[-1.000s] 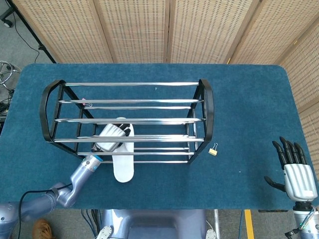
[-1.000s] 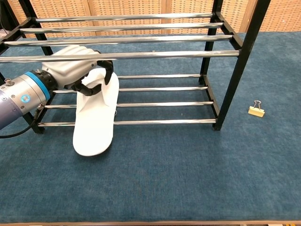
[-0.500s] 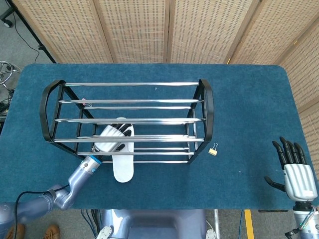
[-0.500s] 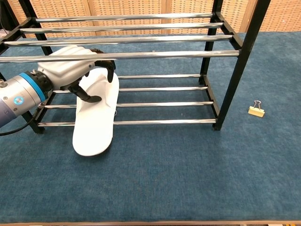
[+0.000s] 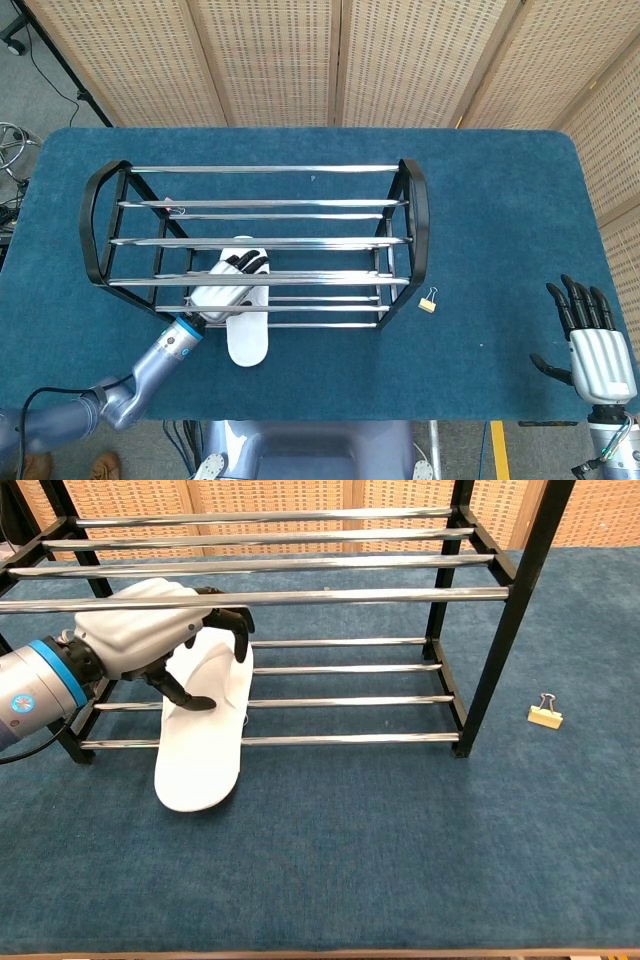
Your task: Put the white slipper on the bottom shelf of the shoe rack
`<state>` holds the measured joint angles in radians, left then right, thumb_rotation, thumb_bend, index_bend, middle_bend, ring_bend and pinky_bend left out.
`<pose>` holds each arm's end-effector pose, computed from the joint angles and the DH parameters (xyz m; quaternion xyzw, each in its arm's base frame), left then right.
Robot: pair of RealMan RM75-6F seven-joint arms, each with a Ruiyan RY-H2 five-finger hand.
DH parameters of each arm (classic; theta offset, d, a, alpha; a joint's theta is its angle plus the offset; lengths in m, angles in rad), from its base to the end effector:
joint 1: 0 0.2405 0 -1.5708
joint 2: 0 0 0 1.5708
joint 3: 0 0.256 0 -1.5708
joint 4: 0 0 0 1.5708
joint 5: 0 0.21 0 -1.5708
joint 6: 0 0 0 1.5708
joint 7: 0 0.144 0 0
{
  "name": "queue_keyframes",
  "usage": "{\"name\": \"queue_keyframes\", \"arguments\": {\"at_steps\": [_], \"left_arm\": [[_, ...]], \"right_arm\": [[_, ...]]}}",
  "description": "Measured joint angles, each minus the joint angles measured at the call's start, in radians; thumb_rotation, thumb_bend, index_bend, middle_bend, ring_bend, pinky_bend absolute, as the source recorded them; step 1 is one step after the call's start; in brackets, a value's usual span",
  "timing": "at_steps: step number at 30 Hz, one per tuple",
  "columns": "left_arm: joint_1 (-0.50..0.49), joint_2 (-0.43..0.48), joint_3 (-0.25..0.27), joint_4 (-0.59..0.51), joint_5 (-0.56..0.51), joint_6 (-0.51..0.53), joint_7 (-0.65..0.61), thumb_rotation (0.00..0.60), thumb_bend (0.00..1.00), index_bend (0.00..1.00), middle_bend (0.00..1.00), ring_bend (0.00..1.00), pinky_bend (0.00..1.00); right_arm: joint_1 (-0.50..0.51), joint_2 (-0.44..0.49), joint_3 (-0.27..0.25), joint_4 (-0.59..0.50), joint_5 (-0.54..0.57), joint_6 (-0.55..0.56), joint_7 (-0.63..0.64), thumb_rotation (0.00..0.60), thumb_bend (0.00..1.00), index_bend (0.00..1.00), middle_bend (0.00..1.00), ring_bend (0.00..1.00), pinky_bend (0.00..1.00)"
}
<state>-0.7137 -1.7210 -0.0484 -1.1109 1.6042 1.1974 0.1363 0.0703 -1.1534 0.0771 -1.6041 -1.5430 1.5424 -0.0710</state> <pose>-0.1542 0.3258 -0.0425 -0.7861 -0.1950 -0.4459 0.3810 -0.3012 -0.1816 0.1580 0.5946 -0.3452 0.4047 0.6029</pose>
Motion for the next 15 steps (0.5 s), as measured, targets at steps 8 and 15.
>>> {"name": "queue_keyframes", "arguments": {"at_steps": [8, 15], "left_arm": [[0.001, 0.001, 0.014, -0.030, 0.011, -0.010, 0.026, 0.600, 0.14, 0.46, 0.28, 0.20, 0.49], [0.000, -0.008, 0.026, -0.047, 0.033, -0.006, 0.045, 0.600, 0.14, 0.46, 0.28, 0.20, 0.49]], "right_arm": [[0.000, 0.000, 0.000, 0.000, 0.000, 0.000, 0.000, 0.600, 0.00, 0.00, 0.00, 0.00, 0.00], [0.000, 0.000, 0.000, 0.000, 0.000, 0.000, 0.000, 0.600, 0.00, 0.00, 0.00, 0.00, 0.00]]}}
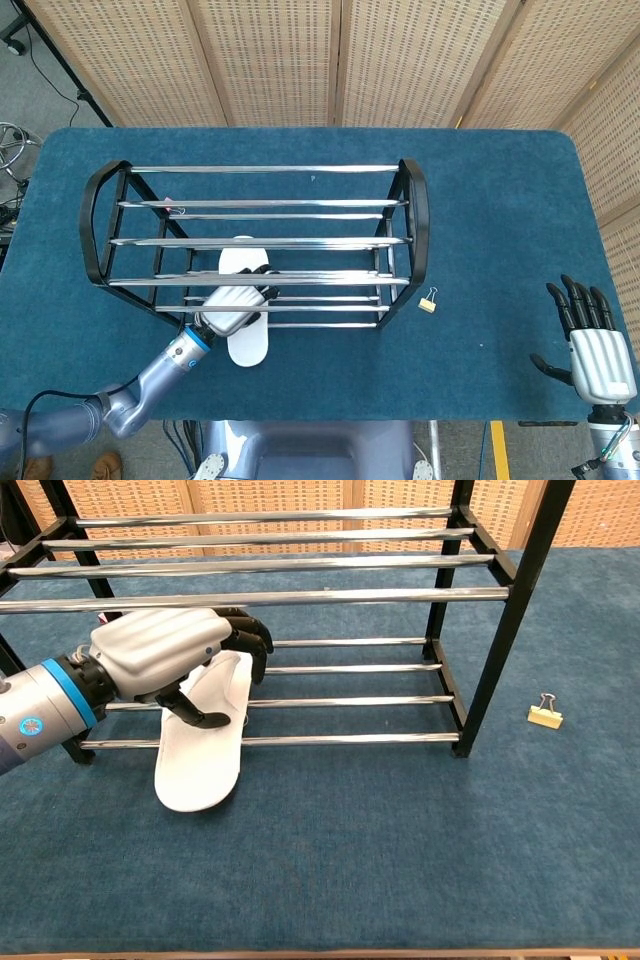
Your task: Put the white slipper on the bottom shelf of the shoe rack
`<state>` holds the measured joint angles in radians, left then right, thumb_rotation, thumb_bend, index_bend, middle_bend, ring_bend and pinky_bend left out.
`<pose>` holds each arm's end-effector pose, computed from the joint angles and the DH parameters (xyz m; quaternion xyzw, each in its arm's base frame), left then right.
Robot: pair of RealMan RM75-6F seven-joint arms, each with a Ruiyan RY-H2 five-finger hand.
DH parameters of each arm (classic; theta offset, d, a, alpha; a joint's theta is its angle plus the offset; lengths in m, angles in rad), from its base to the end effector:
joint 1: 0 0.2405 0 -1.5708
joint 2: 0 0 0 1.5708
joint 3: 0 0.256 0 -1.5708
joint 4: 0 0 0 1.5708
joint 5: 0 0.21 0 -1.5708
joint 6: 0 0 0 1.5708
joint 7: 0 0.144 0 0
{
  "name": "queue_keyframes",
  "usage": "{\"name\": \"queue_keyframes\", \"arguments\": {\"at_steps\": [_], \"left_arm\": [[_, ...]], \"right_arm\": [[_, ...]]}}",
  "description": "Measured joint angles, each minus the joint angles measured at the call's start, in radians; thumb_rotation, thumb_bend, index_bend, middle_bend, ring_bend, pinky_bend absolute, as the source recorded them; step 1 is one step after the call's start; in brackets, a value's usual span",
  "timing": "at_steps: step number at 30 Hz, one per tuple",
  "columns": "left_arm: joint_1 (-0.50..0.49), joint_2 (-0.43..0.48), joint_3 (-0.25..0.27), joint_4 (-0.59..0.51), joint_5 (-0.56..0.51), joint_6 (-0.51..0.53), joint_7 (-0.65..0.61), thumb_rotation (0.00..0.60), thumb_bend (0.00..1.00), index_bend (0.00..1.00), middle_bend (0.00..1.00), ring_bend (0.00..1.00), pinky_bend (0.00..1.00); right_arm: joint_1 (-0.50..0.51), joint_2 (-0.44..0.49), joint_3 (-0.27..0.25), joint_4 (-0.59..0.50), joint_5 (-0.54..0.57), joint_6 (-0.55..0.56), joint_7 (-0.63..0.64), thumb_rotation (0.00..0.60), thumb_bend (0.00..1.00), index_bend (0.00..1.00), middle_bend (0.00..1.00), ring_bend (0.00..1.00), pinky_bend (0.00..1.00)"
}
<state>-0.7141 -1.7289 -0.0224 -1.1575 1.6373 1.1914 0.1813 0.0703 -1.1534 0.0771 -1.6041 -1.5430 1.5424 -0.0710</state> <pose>-0.1442 0.3088 -0.0538 -0.8027 -0.1799 -0.4436 0.3557 -0.3012 -0.1816 0.1580 0.5946 -0.3452 0.4047 0.6029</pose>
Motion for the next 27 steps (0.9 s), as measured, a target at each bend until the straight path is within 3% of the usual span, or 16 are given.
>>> {"name": "queue_keyframes", "arguments": {"at_steps": [27], "left_arm": [[0.019, 0.066, 0.075, -0.191, 0.120, 0.048, 0.020, 0.600, 0.14, 0.46, 0.28, 0.20, 0.49]], "right_arm": [[0.000, 0.000, 0.000, 0.000, 0.000, 0.000, 0.000, 0.600, 0.00, 0.00, 0.00, 0.00, 0.00]]}}
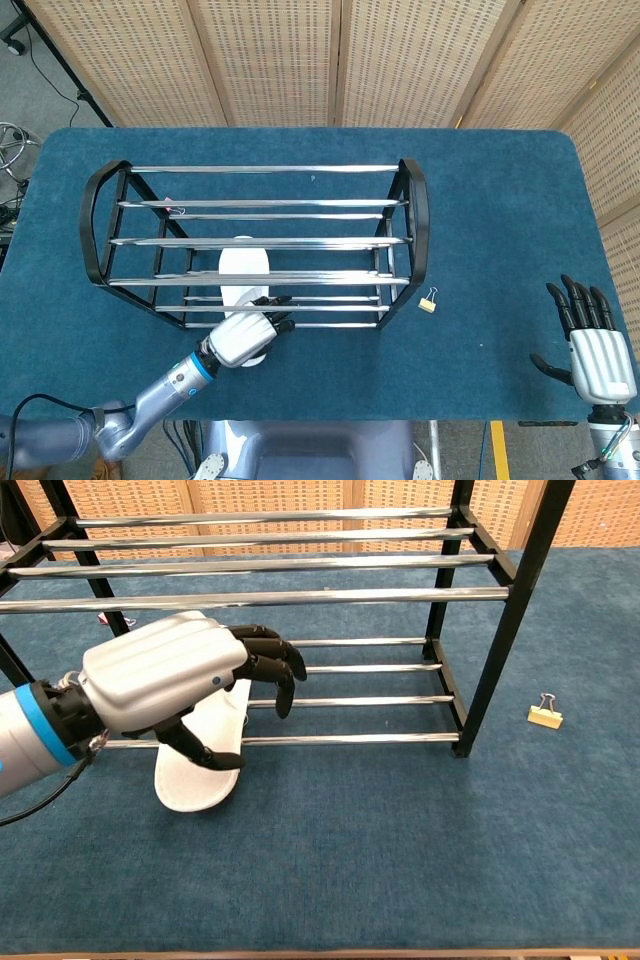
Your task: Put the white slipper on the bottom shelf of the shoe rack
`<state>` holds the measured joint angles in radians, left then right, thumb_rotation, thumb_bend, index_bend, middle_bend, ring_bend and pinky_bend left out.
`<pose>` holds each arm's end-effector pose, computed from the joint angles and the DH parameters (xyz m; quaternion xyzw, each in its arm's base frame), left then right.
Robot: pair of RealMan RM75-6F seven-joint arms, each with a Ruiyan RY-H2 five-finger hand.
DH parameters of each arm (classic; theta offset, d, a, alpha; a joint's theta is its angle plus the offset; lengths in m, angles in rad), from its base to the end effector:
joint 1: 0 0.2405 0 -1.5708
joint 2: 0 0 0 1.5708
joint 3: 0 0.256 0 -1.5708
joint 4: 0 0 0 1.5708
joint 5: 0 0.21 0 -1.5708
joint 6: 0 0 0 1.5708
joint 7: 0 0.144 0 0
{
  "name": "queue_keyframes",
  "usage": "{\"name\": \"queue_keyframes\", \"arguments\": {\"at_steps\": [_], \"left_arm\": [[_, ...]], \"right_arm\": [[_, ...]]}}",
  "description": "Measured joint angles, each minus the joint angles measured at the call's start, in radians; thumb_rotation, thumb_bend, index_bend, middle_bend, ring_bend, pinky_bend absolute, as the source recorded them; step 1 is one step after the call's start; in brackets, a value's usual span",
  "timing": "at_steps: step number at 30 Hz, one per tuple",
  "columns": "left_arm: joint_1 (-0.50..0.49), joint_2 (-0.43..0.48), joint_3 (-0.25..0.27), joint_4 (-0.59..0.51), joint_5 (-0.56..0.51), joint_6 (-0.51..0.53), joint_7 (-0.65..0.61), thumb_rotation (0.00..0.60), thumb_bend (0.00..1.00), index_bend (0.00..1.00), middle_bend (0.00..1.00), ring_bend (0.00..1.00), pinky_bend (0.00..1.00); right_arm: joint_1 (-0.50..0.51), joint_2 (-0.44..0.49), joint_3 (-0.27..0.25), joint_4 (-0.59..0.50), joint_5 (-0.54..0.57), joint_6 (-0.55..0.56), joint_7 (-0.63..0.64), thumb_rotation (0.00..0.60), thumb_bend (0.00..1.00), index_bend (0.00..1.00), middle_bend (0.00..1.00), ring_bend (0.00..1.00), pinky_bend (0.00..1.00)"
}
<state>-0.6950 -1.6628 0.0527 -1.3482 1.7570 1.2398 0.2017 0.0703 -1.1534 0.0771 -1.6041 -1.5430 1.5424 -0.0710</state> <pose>-0.1249 0.2605 -0.0476 -0.8182 -0.1647 -0.4755 0.2780 -0.3012 -0.1816 0.1580 0.5946 -0.3452 0.4047 0.6029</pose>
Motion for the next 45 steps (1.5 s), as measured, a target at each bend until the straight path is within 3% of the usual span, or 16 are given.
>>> {"name": "queue_keyframes", "arguments": {"at_steps": [15, 31, 38, 45], "left_arm": [[0.048, 0.114, 0.145, -0.021, 0.151, 0.102, -0.149, 0.600, 0.14, 0.46, 0.28, 0.20, 0.48], [0.261, 0.194, 0.278, 0.253, 0.269, 0.458, -0.359, 0.600, 0.14, 0.47, 0.28, 0.20, 0.48], [0.375, 0.231, 0.278, 0.376, 0.212, 0.568, -0.459, 0.600, 0.14, 0.48, 0.28, 0.22, 0.48], [0.426, 0.250, 0.211, 0.434, 0.084, 0.591, -0.572, 0.600, 0.14, 0.50, 0.34, 0.29, 0.48]], "right_arm": [[0.000, 0.000, 0.000, 0.000, 0.000, 0.000, 0.000, 0.600, 0.00, 0.00, 0.00, 0.00, 0.00], [0.000, 0.000, 0.000, 0.000, 0.000, 0.000, 0.000, 0.600, 0.00, 0.00, 0.00, 0.00, 0.00], [0.000, 0.000, 0.000, 0.000, 0.000, 0.000, 0.000, 0.600, 0.00, 0.00, 0.00, 0.00, 0.00], [0.000, 0.000, 0.000, 0.000, 0.000, 0.000, 0.000, 0.600, 0.00, 0.00, 0.00, 0.00, 0.00]]}}
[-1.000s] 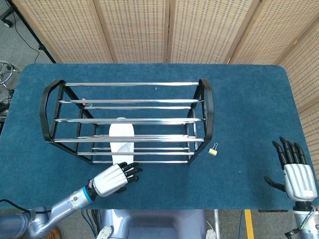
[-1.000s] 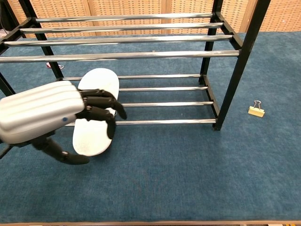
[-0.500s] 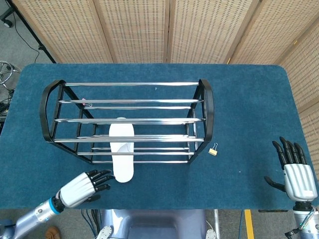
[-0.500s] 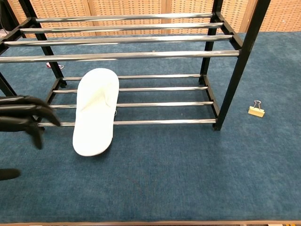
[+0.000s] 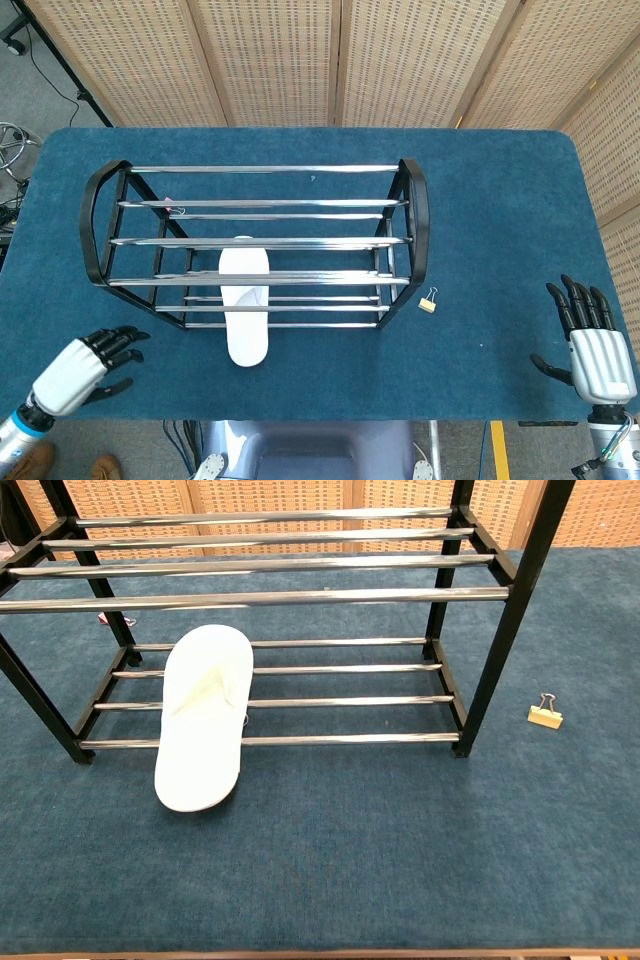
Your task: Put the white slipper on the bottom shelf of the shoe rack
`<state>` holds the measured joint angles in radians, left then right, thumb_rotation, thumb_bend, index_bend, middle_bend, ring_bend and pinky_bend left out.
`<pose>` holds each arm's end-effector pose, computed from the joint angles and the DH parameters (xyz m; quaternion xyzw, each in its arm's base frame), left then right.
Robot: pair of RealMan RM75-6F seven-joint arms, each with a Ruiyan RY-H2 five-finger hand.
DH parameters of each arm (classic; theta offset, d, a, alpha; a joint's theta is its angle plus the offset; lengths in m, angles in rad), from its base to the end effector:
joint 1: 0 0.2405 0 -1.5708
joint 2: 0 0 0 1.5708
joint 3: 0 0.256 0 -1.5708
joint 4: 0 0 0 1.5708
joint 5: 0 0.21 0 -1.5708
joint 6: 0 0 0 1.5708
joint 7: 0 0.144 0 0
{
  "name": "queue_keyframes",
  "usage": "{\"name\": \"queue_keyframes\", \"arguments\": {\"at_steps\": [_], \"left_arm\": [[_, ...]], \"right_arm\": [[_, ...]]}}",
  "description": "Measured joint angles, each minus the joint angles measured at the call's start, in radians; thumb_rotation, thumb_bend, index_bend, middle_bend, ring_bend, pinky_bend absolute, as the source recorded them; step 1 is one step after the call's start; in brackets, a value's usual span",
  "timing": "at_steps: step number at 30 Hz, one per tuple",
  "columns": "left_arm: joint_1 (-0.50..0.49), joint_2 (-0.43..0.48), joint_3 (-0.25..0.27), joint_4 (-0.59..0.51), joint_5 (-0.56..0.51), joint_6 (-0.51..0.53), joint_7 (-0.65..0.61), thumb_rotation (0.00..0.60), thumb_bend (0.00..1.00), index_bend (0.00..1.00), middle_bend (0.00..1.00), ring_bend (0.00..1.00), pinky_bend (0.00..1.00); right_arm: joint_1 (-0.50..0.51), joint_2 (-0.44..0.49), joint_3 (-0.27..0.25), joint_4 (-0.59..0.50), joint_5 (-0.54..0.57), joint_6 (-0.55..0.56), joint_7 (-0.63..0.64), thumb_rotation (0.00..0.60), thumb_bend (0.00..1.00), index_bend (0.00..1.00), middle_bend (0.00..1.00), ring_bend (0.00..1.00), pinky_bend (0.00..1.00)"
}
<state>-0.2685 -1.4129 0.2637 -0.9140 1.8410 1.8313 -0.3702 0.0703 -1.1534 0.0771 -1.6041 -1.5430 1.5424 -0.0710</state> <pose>-0.3216 0.1796 0.1060 -0.7506 -0.2504 -0.4916 0.3636 -0.3012 -0.1816 0.1580 0.5946 -0.3452 0.4047 0.6029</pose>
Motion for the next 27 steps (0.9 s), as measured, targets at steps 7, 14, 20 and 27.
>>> {"name": "queue_keyframes", "arguments": {"at_steps": [7, 14, 20, 27], "left_arm": [[0.015, 0.061, -0.138, -0.059, -0.202, -0.092, -0.082, 0.600, 0.13, 0.46, 0.26, 0.18, 0.29], [-0.008, 0.150, -0.217, -0.282, -0.321, -0.245, -0.031, 0.600, 0.04, 0.10, 0.00, 0.00, 0.01], [-0.031, 0.242, -0.248, -0.504, -0.411, -0.408, 0.060, 0.600, 0.00, 0.00, 0.00, 0.00, 0.00], [-0.023, 0.292, -0.272, -0.637, -0.457, -0.442, 0.168, 0.600, 0.00, 0.00, 0.00, 0.00, 0.00]], "right_arm": [[0.000, 0.000, 0.000, 0.000, 0.000, 0.000, 0.000, 0.600, 0.00, 0.00, 0.00, 0.00, 0.00], [0.000, 0.000, 0.000, 0.000, 0.000, 0.000, 0.000, 0.600, 0.00, 0.00, 0.00, 0.00, 0.00], [0.000, 0.000, 0.000, 0.000, 0.000, 0.000, 0.000, 0.600, 0.00, 0.00, 0.00, 0.00, 0.00], [0.000, 0.000, 0.000, 0.000, 0.000, 0.000, 0.000, 0.600, 0.00, 0.00, 0.00, 0.00, 0.00]]}}
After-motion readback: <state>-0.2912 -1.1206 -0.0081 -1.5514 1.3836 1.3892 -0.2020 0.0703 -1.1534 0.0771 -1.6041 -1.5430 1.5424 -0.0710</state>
